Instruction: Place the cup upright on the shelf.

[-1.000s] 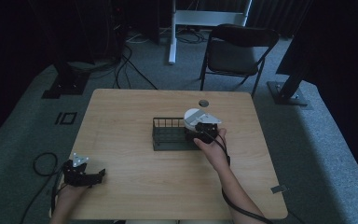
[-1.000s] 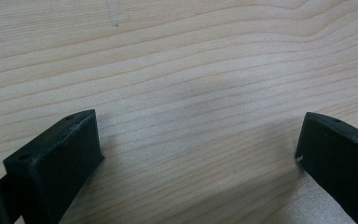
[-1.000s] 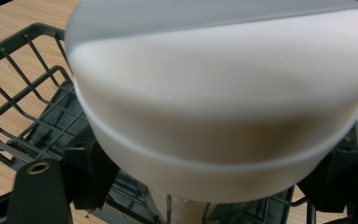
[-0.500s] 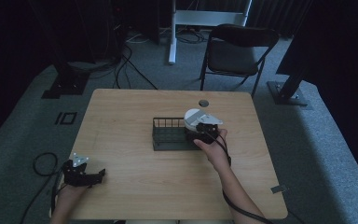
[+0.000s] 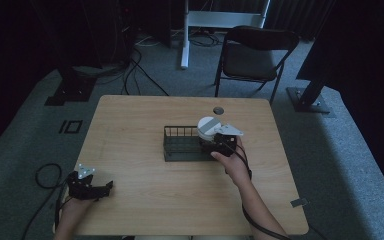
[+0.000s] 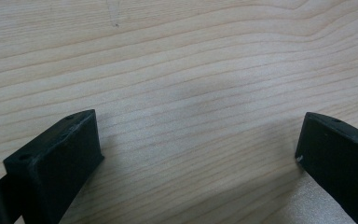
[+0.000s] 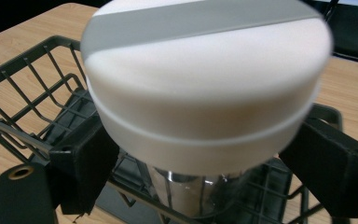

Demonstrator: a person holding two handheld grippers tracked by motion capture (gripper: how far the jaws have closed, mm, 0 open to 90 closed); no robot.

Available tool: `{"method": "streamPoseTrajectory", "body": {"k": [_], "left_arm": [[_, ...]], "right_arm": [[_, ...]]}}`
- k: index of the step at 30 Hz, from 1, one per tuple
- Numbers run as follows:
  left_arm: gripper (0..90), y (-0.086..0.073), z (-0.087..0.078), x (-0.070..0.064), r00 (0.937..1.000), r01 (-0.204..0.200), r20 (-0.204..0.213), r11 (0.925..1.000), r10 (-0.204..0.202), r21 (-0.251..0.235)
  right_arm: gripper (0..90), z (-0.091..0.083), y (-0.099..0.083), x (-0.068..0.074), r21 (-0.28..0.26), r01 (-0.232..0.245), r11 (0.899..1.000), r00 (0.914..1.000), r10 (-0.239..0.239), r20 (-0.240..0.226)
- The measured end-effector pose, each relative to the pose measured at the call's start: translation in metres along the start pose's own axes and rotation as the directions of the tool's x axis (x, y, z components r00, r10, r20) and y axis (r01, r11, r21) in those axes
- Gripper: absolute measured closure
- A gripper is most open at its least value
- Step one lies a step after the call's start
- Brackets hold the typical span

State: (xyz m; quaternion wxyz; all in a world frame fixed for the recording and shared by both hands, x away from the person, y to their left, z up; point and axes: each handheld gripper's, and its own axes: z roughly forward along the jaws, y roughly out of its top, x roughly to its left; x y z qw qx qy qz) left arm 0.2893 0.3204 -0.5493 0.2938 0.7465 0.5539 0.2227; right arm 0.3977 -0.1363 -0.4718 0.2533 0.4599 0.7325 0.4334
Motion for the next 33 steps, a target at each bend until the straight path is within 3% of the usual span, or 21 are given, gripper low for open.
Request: {"method": "streamPoseTrajectory", "body": {"k": [23,33], "left_arm": [[0.2,0.0,0.0,0.0,1.0,0.0,0.0,1.0,0.0,0.0],[0.2,0.0,0.0,0.0,1.0,0.0,0.0,1.0,0.0,0.0]], "right_arm": [[12.9,-0.028,-0.011,-0.011,-0.025,0.016,1.0,0.9999,-0.015,0.003],[12.9,-0.04,-0.023,-0.022,-0.027,-0.01,1.0,0.9999,0.01,0.009]]}}
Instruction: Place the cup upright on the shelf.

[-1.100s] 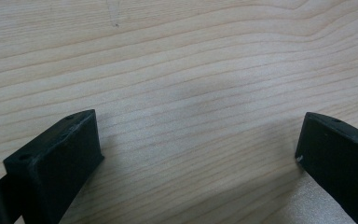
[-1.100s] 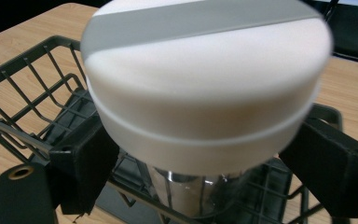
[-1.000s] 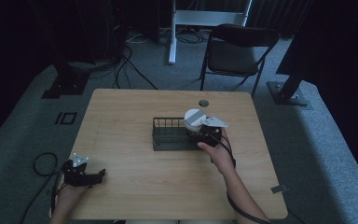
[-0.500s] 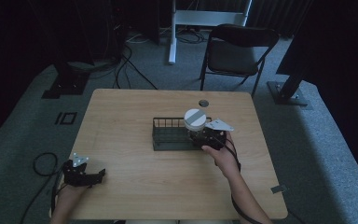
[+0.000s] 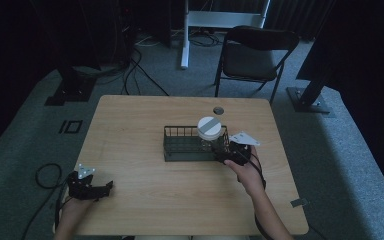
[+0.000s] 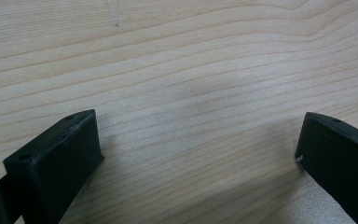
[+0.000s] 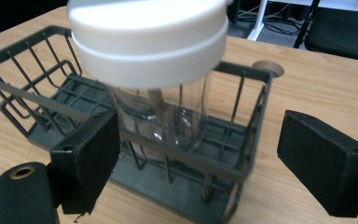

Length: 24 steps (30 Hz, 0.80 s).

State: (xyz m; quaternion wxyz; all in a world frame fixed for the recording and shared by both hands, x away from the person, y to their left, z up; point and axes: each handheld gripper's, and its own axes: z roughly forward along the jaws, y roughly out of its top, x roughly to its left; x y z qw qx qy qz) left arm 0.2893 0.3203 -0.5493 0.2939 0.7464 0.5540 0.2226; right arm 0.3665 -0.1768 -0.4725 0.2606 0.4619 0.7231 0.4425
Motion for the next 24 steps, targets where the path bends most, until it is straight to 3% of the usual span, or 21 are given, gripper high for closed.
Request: {"method": "streamPoseTrajectory", "body": {"k": [14,24], "left_arm": [[0.2,0.0,0.0,0.0,1.0,0.0,0.0,1.0,0.0,0.0],[0.2,0.0,0.0,0.0,1.0,0.0,0.0,1.0,0.0,0.0]], "right_arm": [[12.9,-0.01,-0.025,-0.017,0.022,-0.016,1.0,0.9997,0.016,0.018],[12.9,-0.012,-0.05,-0.035,0.051,-0.055,0.997,0.997,0.052,0.058]]}}
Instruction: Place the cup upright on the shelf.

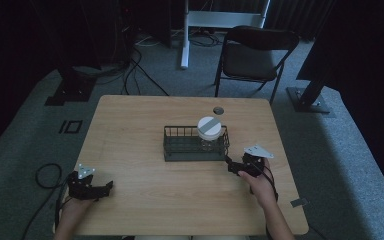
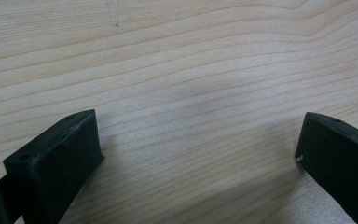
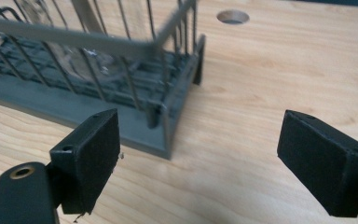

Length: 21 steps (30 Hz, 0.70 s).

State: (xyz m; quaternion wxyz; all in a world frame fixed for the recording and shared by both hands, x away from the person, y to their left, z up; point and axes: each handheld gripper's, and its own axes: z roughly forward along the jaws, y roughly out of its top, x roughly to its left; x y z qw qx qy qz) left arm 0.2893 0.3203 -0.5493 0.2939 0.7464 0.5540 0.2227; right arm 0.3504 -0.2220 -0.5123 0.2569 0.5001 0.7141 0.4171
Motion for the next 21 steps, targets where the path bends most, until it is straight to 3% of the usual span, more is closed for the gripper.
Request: {"method": "streamPoseTrajectory", "body": {"k": [12,21], "left_arm": [[0.2,0.0,0.0,0.0,1.0,0.0,0.0,1.0,0.0,0.0],[0.2,0.0,0.0,0.0,1.0,0.0,0.0,1.0,0.0,0.0]], "right_arm": [[12.9,-0.002,-0.019,-0.019,0.029,-0.029,0.999,0.9977,0.028,0.062],[12.6,0.001,-0.03,-0.028,0.079,-0.016,0.997,0.9934,0.007,0.114]]}}
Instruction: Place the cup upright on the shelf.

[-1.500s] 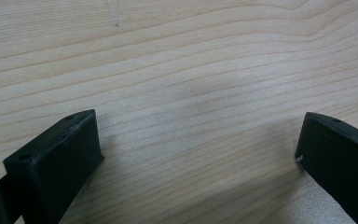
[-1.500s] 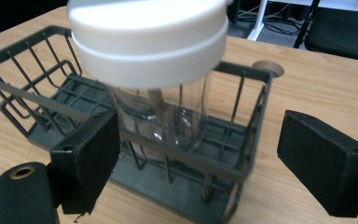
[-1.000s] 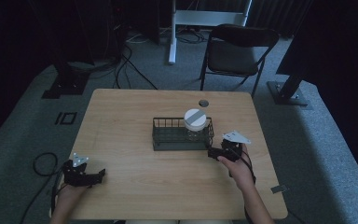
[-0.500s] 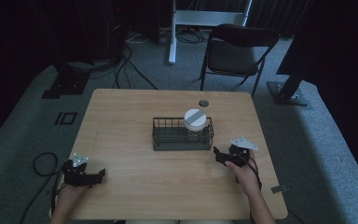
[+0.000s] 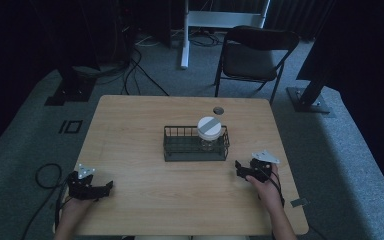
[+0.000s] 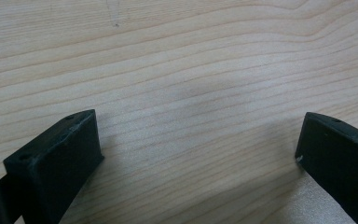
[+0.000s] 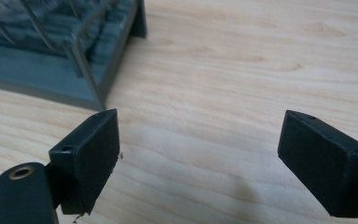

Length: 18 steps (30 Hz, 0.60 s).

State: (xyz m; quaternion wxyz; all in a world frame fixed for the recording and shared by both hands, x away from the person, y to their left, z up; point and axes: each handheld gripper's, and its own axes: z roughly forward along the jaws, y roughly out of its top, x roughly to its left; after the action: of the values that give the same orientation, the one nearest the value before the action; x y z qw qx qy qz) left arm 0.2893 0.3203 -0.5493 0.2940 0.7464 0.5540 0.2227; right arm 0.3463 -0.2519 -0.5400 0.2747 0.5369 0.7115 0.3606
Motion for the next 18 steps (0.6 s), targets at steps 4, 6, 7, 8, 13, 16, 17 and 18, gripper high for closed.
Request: {"method": "streamPoseTrajectory", "body": {"k": [4,6,7,8,13,16,17,18], "left_arm": [[0.2,0.0,0.0,0.0,1.0,0.0,0.0,1.0,0.0,0.0],[0.2,0.0,0.0,0.0,1.0,0.0,0.0,1.0,0.0,0.0],[0.2,0.0,0.0,0.0,1.0,0.0,0.0,1.0,0.0,0.0],[0.2,0.0,0.0,0.0,1.0,0.0,0.0,1.0,0.0,0.0],[0.2,0.0,0.0,0.0,1.0,0.0,0.0,1.0,0.0,0.0],[0.2,0.0,0.0,0.0,1.0,0.0,0.0,1.0,0.0,0.0],[0.2,0.0,0.0,0.0,1.0,0.0,0.0,1.0,0.0,0.0],[0.2,0.0,0.0,0.0,1.0,0.0,0.0,1.0,0.0,0.0]], "right_arm": [[12.6,0.001,-0.004,-0.004,0.012,-0.018,1.0,0.9997,0.018,0.017],[12.6,0.001,-0.005,-0.007,0.015,-0.026,1.0,0.9994,0.026,0.024],[12.6,0.001,-0.005,-0.008,0.022,-0.025,0.999,0.9993,0.025,0.028],[12.6,0.0,-0.006,-0.009,0.026,-0.033,0.999,0.9989,0.032,0.033],[12.3,0.0,-0.009,-0.015,0.027,-0.042,0.999,0.9977,0.04,0.055],[12.1,-0.001,-0.009,-0.017,0.029,-0.059,0.998,0.9966,0.057,0.06],[12.1,-0.001,-0.009,-0.017,0.029,-0.059,0.998,0.9966,0.057,0.06],[12.1,-0.001,-0.009,-0.017,0.029,-0.059,0.998,0.9966,0.057,0.06]]}}
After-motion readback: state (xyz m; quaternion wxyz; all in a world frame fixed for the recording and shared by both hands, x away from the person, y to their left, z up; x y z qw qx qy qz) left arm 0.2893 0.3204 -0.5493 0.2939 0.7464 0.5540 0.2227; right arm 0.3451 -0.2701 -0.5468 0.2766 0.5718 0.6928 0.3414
